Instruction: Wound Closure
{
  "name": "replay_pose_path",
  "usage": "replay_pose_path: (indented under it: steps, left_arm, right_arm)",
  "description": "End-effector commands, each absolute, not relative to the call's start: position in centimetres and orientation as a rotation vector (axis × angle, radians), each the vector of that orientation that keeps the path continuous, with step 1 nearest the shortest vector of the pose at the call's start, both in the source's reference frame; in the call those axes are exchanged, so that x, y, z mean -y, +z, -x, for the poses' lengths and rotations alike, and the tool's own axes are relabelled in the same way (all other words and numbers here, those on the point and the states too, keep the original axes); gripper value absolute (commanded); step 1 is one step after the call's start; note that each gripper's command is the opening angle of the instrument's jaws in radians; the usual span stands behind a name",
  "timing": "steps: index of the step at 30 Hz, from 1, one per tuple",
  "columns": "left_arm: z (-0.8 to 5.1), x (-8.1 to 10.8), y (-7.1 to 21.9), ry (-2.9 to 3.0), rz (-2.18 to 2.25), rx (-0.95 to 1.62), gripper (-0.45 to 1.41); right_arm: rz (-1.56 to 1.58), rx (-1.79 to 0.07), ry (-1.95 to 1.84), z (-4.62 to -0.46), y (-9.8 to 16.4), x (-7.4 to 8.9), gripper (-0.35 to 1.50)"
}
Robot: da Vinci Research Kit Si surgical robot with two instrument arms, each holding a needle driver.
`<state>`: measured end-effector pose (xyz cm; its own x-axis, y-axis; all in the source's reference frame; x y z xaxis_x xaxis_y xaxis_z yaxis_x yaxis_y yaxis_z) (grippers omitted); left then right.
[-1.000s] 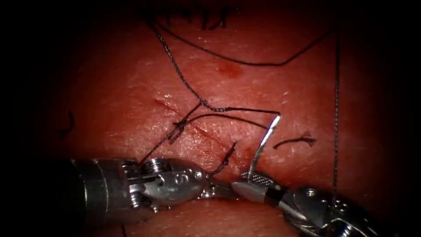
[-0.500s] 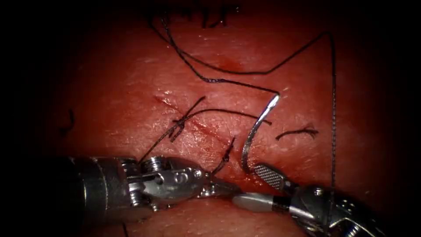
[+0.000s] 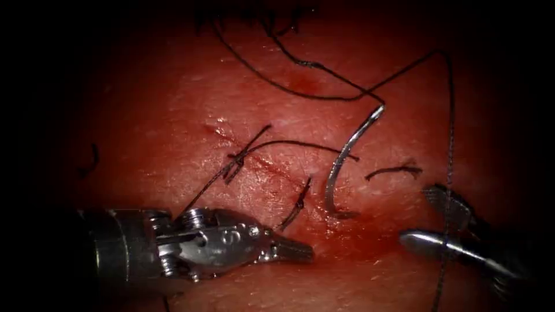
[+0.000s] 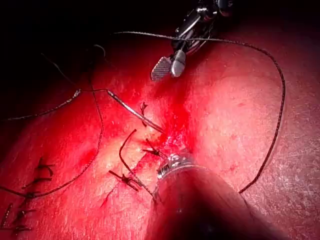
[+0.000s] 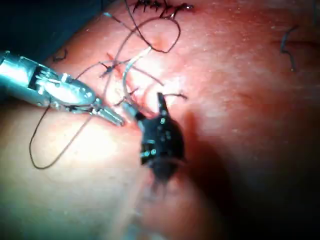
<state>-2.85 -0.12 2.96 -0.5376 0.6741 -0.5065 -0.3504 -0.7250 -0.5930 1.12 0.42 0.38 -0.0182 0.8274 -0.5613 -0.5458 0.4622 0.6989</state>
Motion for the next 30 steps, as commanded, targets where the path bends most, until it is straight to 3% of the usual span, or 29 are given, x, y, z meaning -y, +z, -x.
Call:
replay_pose_path:
  steps: [1,6,13,21,25,30]
  left_arm:
    - [2.92,0.11,2.98,2.231,1.016,0.573,-0.03]
    - [2.97,0.0,2.88,2.161,1.048,0.515,0.27]
    - [2.95,-0.12,2.84,2.107,1.054,0.457,0.44]
    - [2.95,-0.23,2.76,2.082,1.099,0.375,0.41]
    - [2.92,-0.25,2.73,2.12,1.127,0.376,0.36]
    - [2.84,-0.34,2.61,2.104,1.183,0.385,0.34]
  right_arm:
    - [-0.301,-1.132,1.128,-1.07,0.5,-0.37,1.48]
    - [-0.288,-1.133,1.122,-1.02,0.64,-0.34,1.48]
    - [-0.279,-1.116,1.11,-1.06,0.79,-0.27,1.47]
    - [-0.218,-1.175,0.99,-1.15,0.84,-0.26,1.47]
    - [-0.131,-1.159,0.775,-1.15,0.83,-0.22,1.28]
    - [-0.046,-1.13,0.599,-1.13,0.67,-0.41,1.3]
